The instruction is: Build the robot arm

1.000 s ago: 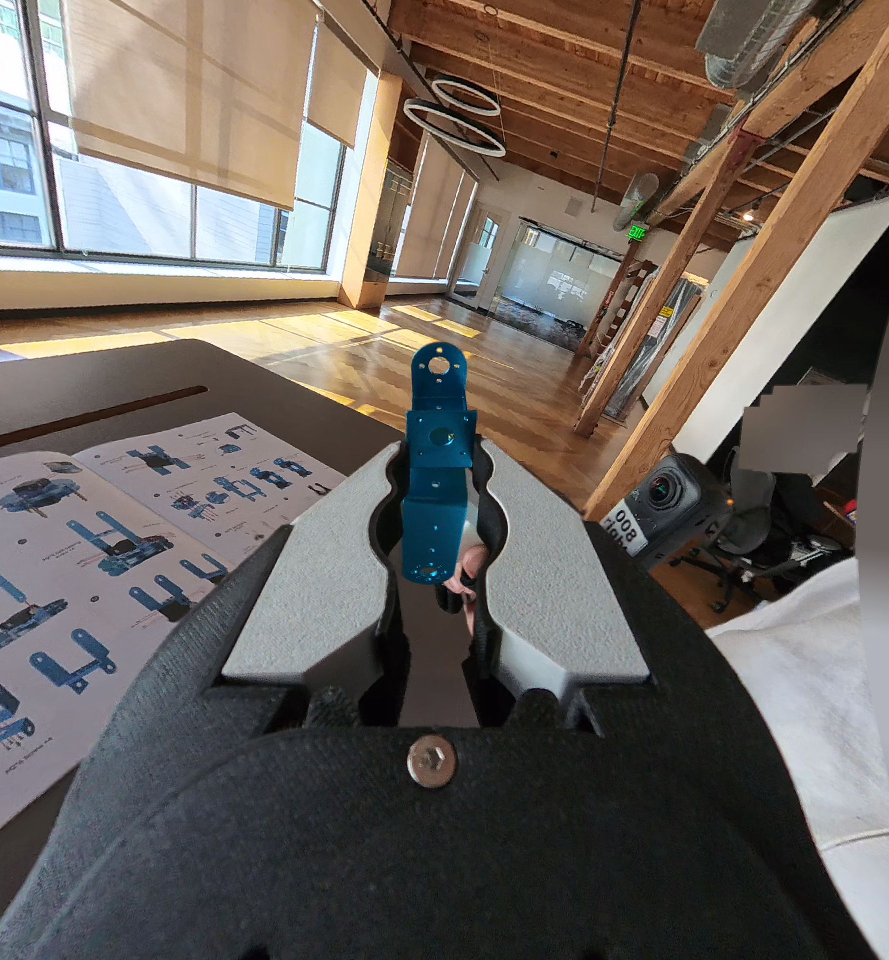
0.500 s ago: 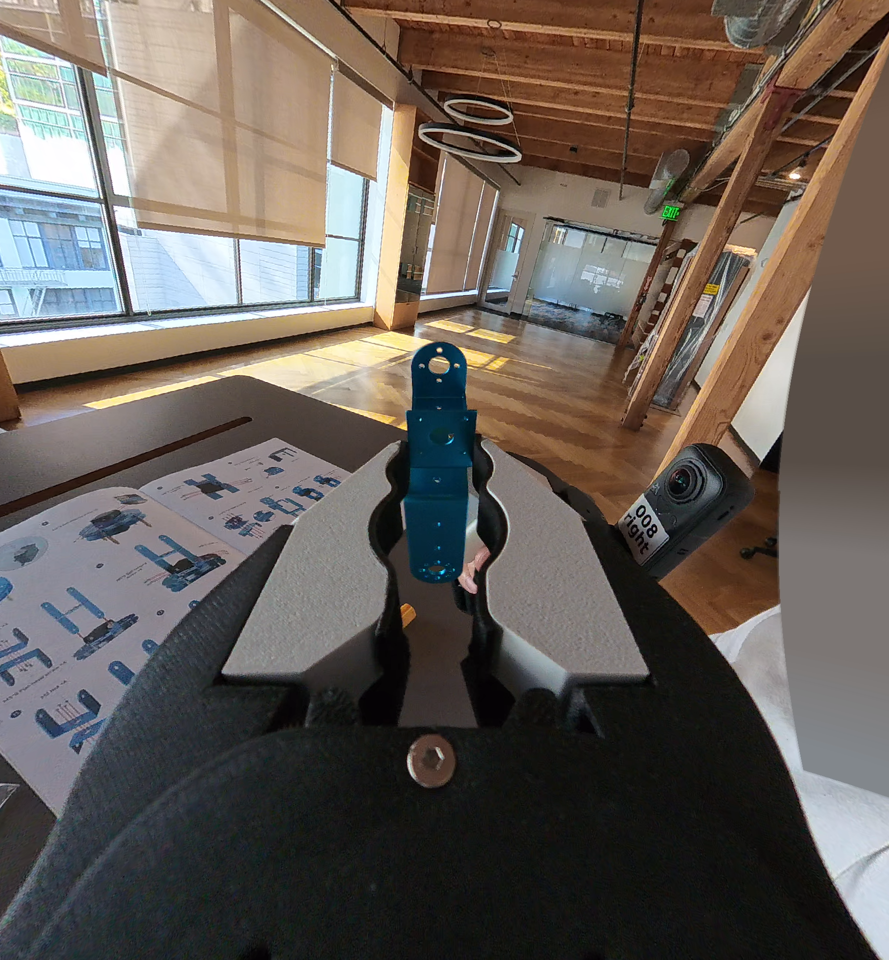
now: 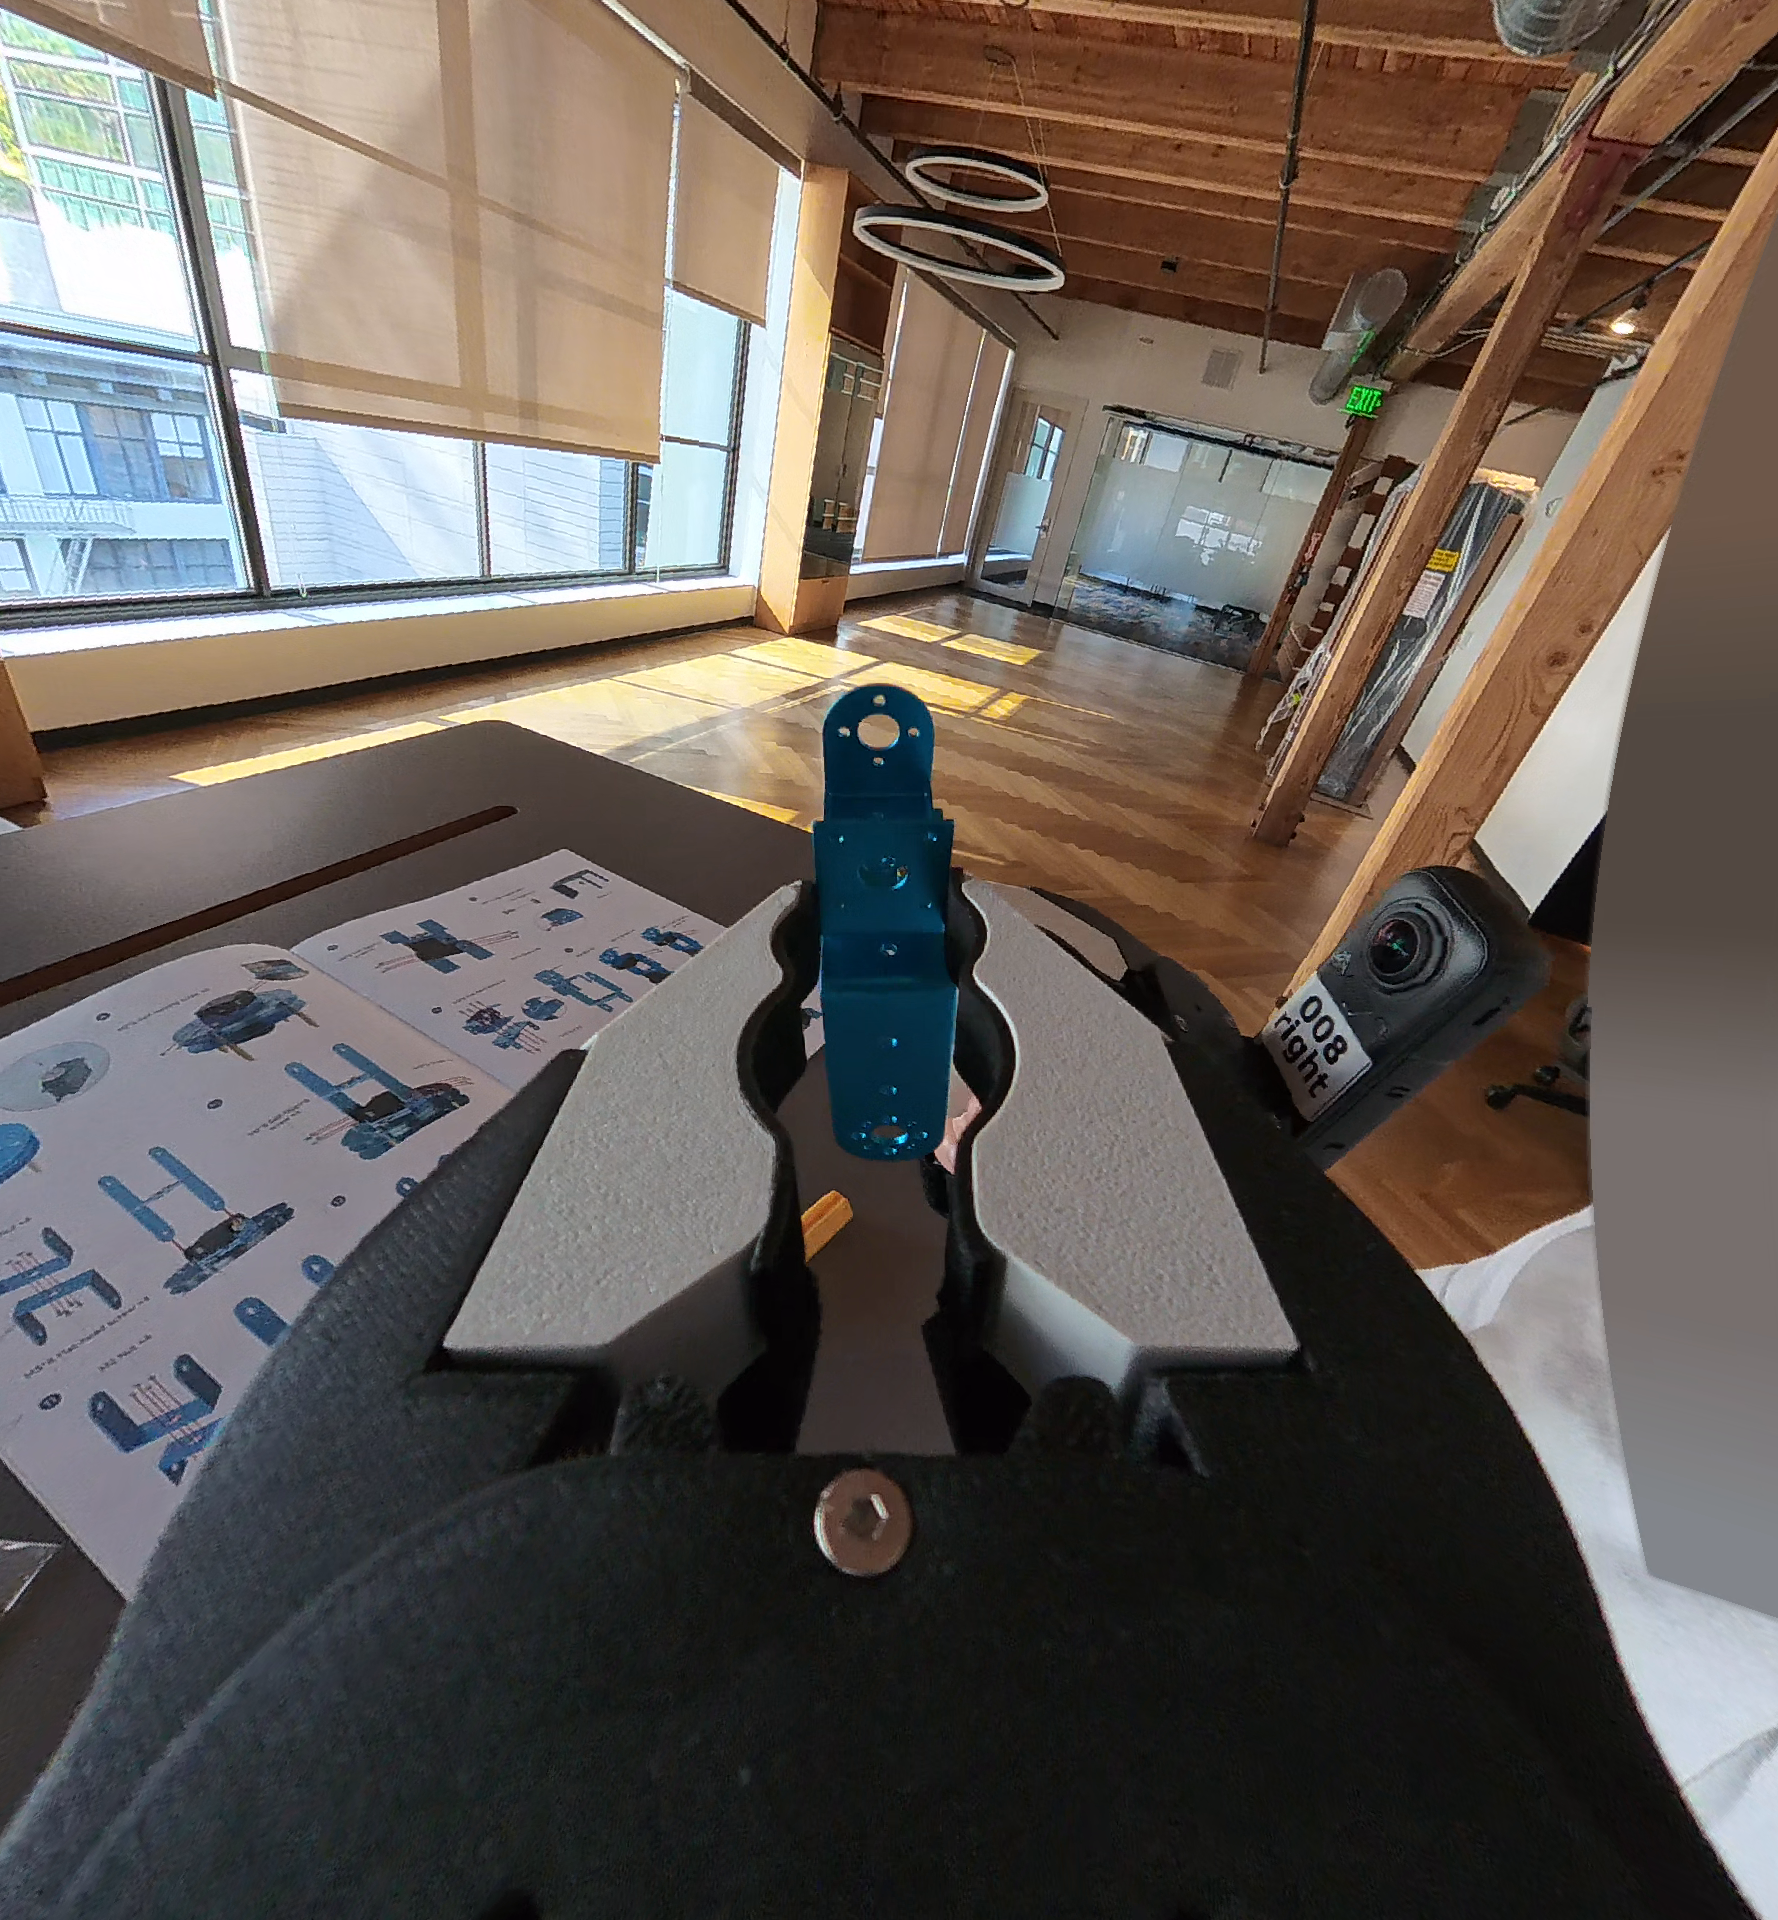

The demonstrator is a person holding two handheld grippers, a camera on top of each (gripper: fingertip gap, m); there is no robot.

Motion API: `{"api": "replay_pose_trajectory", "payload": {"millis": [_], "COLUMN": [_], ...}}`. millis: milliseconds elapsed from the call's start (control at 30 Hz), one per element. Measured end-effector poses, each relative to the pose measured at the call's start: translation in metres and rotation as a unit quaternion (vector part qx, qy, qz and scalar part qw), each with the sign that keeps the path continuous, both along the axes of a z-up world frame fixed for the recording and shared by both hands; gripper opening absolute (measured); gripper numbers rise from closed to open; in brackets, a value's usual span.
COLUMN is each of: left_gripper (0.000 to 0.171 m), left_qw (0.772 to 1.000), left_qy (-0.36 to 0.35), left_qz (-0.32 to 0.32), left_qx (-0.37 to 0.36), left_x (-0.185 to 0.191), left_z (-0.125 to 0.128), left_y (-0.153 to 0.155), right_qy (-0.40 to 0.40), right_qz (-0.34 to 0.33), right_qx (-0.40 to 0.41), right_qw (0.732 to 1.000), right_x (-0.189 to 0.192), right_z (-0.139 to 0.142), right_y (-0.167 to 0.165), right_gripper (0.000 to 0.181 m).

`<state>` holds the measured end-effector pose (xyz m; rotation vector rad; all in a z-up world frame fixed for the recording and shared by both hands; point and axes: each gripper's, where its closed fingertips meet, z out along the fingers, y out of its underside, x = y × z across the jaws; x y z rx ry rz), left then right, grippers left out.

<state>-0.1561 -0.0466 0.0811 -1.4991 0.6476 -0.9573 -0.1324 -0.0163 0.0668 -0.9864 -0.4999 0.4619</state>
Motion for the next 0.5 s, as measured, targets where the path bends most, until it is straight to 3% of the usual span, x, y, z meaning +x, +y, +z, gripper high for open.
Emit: {"api": "replay_pose_trajectory", "payload": {"millis": [500], "left_gripper": [0.022], "left_qw": [1.000], "left_qy": [0.001], "left_qz": [-0.007], "left_qx": [-0.007], "left_x": [0.0038], "left_z": [-0.0014], "left_y": [0.0043], "right_qy": [0.008], "right_qz": [0.007], "right_qx": [-0.012], "right_qw": [1.000], "right_x": [0.0023], "right_z": [-0.0020], "right_y": [0.0057], "right_gripper": [0.000]}}
